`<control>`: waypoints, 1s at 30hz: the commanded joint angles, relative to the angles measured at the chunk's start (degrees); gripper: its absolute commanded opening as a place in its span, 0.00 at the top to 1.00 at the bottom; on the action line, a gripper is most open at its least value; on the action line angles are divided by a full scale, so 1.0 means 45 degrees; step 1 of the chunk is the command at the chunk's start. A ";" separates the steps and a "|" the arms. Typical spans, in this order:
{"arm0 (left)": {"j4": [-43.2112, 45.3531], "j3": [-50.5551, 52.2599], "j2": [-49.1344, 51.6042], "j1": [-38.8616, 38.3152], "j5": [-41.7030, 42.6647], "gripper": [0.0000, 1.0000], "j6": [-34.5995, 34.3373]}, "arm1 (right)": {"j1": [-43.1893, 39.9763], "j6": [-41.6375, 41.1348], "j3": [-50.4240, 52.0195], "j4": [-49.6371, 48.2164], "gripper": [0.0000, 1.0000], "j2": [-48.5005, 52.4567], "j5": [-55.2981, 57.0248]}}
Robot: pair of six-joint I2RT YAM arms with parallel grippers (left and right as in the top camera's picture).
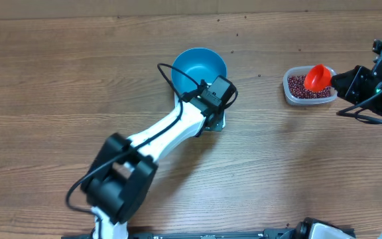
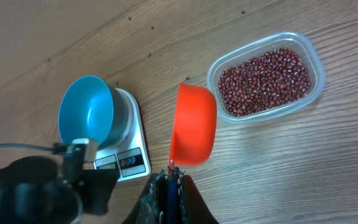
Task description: Scoop item into bowl and weigh 150g on scale
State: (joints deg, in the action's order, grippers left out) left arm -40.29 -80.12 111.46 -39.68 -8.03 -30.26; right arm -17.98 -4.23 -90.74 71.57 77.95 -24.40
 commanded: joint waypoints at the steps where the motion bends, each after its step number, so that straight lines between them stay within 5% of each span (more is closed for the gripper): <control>1: -0.0238 -0.0413 -0.1943 -0.0102 0.0622 0.96 0.0923 | -0.0044 0.0097 -0.0257 -0.0024 0.96 -0.0005 0.0087; 17: -0.2516 -0.0413 -0.6042 0.0180 0.0709 0.96 0.4483 | -0.0044 0.0097 -0.0257 -0.0019 0.96 -0.0005 0.0083; 25: -0.2487 -0.0364 -0.5401 0.0253 0.0709 0.96 0.4444 | -0.0044 0.0097 -0.0257 -0.0019 0.96 -0.0005 0.0087; 30: -0.2011 -0.0364 -0.4065 0.0214 0.0709 0.96 0.2987 | -0.0044 0.0097 -0.0257 -0.0015 0.96 -0.0005 0.0087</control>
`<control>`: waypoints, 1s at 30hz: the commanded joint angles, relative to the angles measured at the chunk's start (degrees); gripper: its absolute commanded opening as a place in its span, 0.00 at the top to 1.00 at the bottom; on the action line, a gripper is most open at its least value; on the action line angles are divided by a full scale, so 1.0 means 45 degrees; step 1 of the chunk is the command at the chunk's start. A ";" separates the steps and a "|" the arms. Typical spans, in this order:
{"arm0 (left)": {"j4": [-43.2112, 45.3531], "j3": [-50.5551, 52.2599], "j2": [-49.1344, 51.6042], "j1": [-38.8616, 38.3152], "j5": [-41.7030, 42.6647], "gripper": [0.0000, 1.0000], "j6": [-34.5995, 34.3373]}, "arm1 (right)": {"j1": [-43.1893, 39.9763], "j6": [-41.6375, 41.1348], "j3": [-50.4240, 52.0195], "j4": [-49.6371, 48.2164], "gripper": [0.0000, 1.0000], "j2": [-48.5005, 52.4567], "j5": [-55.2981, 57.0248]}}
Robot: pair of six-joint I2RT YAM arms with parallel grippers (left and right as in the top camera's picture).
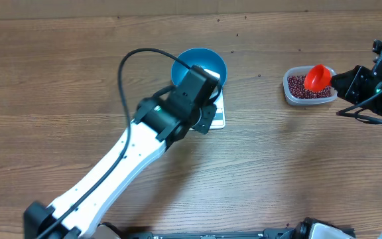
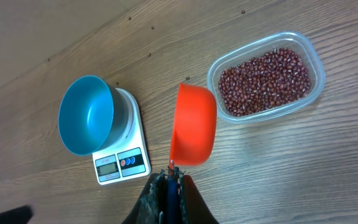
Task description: Scoop item into bowl and weigh 150g on scale
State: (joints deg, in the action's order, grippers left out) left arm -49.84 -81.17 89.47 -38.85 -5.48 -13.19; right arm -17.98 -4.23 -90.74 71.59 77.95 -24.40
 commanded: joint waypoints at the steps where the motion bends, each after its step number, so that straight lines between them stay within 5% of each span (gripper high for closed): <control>1: 0.0194 -0.0131 0.1171 0.0029 0.0141 0.96 -0.1001 | -0.0044 0.0097 -0.0257 -0.0019 0.96 -0.0005 0.0087; 9: 0.0947 -0.0131 0.3468 0.0019 -0.0257 0.96 -0.2565 | -0.0044 0.0097 -0.0257 -0.0015 0.96 -0.0005 0.0087; 30: 0.2841 -0.0121 0.5678 -0.0729 -0.2885 0.96 -0.3279 | -0.0044 0.0097 -0.0257 -0.0010 0.96 -0.0005 0.0087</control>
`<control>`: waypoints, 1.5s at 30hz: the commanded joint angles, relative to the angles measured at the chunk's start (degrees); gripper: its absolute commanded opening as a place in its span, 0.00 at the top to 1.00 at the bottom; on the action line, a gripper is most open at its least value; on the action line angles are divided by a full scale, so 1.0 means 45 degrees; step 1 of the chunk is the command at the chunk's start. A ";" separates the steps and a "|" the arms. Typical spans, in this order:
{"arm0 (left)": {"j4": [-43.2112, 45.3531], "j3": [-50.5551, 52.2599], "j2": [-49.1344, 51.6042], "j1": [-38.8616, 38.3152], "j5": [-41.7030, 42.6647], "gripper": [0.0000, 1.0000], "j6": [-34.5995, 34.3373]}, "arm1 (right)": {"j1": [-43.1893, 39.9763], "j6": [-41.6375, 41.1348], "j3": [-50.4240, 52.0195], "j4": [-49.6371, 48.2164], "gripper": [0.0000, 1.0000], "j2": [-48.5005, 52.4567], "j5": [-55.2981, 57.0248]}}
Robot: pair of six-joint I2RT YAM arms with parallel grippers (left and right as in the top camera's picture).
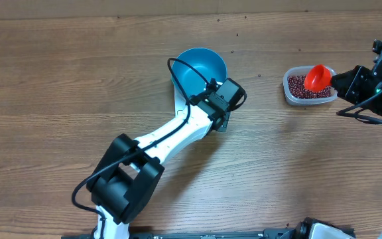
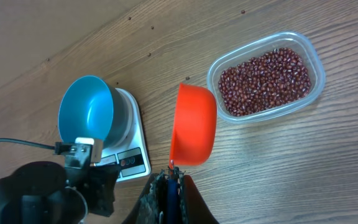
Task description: Scoop item into bowl and weigh 150g on scale
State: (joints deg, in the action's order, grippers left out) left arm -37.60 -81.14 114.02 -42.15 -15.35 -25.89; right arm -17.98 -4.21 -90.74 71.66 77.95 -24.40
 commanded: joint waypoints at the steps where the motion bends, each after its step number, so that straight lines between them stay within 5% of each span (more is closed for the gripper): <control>1: 0.0155 -0.0126 0.0243 0.0029 -0.0714 0.96 -0.0461 | -0.0044 0.0092 -0.0257 -0.0019 0.96 -0.0005 0.0087; 45: 0.0282 -0.0121 0.1477 0.0219 -0.1005 0.96 -0.1020 | -0.0044 0.0092 -0.0253 0.0019 0.96 -0.0005 0.0092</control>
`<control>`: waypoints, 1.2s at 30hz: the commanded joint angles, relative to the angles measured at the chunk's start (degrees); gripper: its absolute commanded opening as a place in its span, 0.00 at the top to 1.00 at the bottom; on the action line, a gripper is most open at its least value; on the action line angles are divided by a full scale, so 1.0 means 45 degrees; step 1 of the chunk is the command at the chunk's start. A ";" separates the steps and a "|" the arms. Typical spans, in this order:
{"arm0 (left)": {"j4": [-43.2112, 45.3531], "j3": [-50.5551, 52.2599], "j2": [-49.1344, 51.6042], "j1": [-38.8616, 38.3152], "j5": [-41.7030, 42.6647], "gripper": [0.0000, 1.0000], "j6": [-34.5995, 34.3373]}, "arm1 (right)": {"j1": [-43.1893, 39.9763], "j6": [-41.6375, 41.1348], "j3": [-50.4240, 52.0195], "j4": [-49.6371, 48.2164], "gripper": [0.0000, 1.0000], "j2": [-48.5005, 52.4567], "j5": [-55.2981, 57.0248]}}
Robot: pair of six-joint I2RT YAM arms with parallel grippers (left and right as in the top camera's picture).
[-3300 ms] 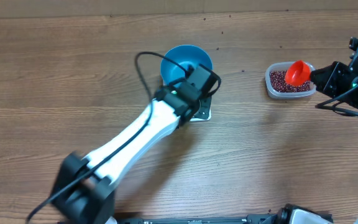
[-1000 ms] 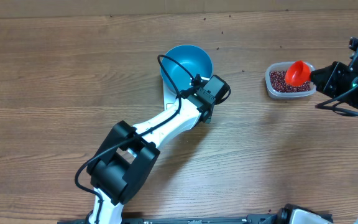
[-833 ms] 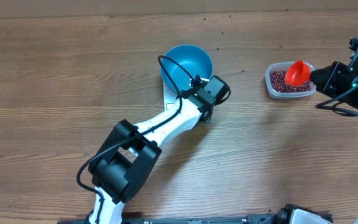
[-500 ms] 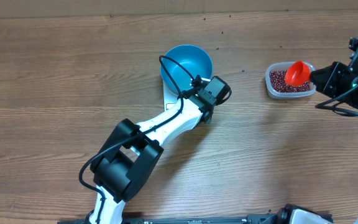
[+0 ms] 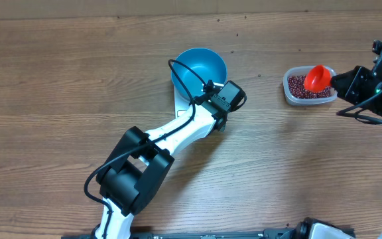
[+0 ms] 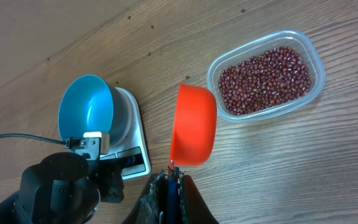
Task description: Scoop item into bowl and weigh 150g on scale
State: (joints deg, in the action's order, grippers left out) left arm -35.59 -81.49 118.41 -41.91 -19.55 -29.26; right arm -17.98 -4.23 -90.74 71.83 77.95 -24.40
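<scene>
The blue bowl (image 5: 199,68) stands empty on the white scale (image 6: 139,140). My left gripper (image 5: 219,117) hangs over the scale's front panel, and its dark fingers (image 6: 112,182) look pressed together, covering most of the display and buttons. At the right, my right gripper (image 6: 171,177) is shut on the handle of the orange scoop (image 6: 193,132). The scoop is empty, tilted on its side, and held above the table beside the clear container of red beans (image 6: 266,74). In the overhead view the scoop (image 5: 318,77) overlaps the container (image 5: 297,86).
The left arm (image 5: 171,136) runs diagonally from the near table edge up to the scale. A black cable (image 5: 178,70) loops over the bowl's rim. A few stray beans (image 5: 235,36) lie on the wooden table behind the bowl.
The left gripper stays over the scale's front panel, shifted slightly toward the bowl; its arm has changed posture a little. The right gripper and the scoop have not moved.
The left gripper was first over the scale's front. Then it was drawn back to the left, leaving the display and buttons in plain sight. After that it was back over the panel, and it is there now. The right gripper held the empty scoop by the beans throughout.
</scene>
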 commanded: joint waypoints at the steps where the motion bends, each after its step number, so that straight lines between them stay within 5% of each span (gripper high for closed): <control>1: -0.0189 -0.0044 0.0500 0.0165 -0.0078 0.96 -0.0272 | -0.0044 0.0097 -0.0253 -0.0019 0.96 -0.0005 0.0092; 22: -0.0345 -0.0272 0.0651 0.0165 0.0257 0.96 -0.0087 | -0.0044 0.0102 -0.0253 -0.0010 0.96 -0.0005 0.0092; 36: -0.3162 -0.2545 -0.2997 0.0170 0.1418 0.96 0.1943 | -0.0044 0.0102 -0.0253 -0.0034 0.96 -0.0005 0.0092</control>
State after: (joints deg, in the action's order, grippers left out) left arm -48.73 -90.87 111.35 -41.85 -16.51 -24.34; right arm -17.98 -4.25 -90.74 71.96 77.95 -24.40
